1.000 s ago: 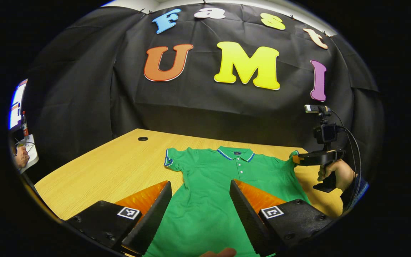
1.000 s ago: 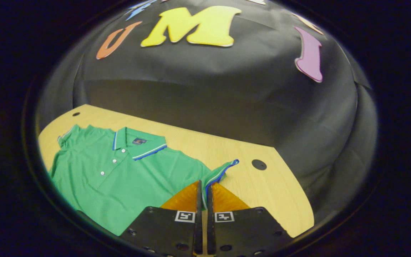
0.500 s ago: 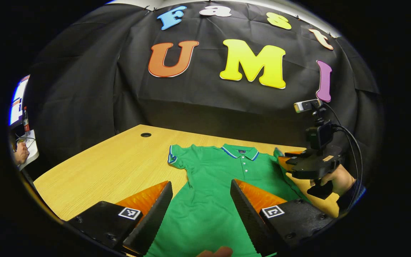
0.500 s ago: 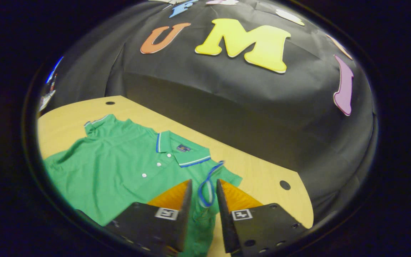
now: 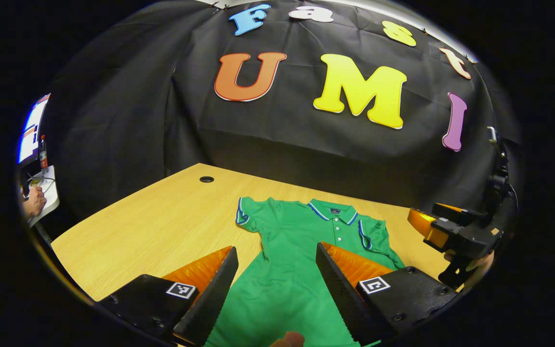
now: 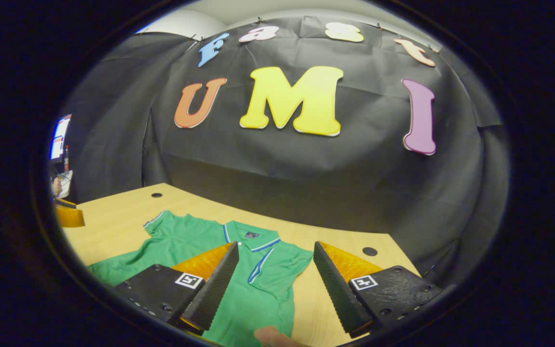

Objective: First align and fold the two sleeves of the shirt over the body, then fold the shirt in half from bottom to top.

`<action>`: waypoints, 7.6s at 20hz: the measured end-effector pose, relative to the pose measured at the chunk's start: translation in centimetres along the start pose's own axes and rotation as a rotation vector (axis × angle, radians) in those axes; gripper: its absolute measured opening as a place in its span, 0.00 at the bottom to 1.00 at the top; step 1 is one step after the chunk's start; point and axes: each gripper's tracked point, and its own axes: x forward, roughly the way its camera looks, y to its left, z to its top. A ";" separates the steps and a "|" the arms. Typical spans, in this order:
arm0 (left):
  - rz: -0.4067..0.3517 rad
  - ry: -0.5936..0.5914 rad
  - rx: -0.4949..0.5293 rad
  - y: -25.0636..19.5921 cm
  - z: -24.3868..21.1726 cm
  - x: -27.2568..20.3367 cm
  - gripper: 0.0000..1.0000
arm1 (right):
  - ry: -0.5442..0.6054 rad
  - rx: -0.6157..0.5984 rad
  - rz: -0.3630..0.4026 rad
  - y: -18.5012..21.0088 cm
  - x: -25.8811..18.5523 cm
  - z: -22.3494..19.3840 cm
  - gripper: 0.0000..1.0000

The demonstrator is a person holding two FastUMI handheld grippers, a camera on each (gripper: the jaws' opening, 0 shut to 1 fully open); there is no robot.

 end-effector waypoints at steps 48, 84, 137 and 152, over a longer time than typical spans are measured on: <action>0.079 0.312 0.142 -0.7 -3.3 25.2 0.07 | -0.025 0.152 -0.011 -8.0 -11.6 -8.1 0.95; -0.114 0.005 0.282 1.3 -9.2 -6.0 1.00 | -0.025 0.130 -0.097 0.9 -23.6 -8.3 0.97; -0.145 -0.125 0.220 0.6 -2.9 -4.0 0.06 | 0.100 0.162 -0.043 0.3 -17.5 -10.2 0.00; -0.172 -0.090 0.242 -3.5 4.4 13.4 0.06 | 0.020 0.150 -0.137 -3.5 1.7 0.7 0.00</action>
